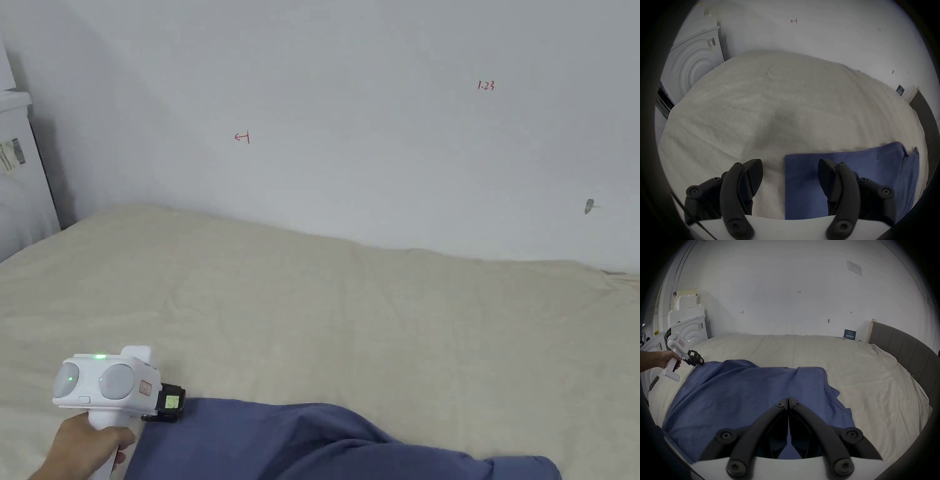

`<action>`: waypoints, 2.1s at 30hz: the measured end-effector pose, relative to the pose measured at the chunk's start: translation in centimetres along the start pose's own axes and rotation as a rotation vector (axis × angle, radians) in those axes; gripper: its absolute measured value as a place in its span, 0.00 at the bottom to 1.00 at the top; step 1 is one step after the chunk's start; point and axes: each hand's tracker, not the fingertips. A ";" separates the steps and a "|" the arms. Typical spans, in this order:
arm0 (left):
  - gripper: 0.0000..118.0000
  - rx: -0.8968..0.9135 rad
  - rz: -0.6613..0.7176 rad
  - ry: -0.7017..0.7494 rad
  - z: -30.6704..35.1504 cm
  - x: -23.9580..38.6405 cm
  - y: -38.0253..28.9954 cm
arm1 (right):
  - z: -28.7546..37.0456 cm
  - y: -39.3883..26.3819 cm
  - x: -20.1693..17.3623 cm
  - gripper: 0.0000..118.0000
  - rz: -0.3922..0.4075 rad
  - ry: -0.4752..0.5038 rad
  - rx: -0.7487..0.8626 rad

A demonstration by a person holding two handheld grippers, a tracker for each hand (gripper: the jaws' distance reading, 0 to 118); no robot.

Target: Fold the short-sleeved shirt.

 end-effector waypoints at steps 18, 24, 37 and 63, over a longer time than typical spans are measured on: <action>0.00 0.020 -0.144 0.016 0.4 4.3 -1.1 | -0.3 -1.0 0.8 0.00 -0.037 -0.022 -0.047; 0.00 0.091 -0.133 -0.052 3.7 3.3 -1.8 | -2.0 1.7 4.4 0.03 -0.073 -0.043 -0.059; 0.00 0.205 -0.105 -0.106 12.4 3.9 -4.3 | -20.9 12.1 12.3 0.52 -0.165 0.035 -0.380; 0.00 0.208 -0.070 -0.096 14.8 2.2 -4.7 | -16.8 13.0 14.2 0.04 -0.229 0.080 -0.304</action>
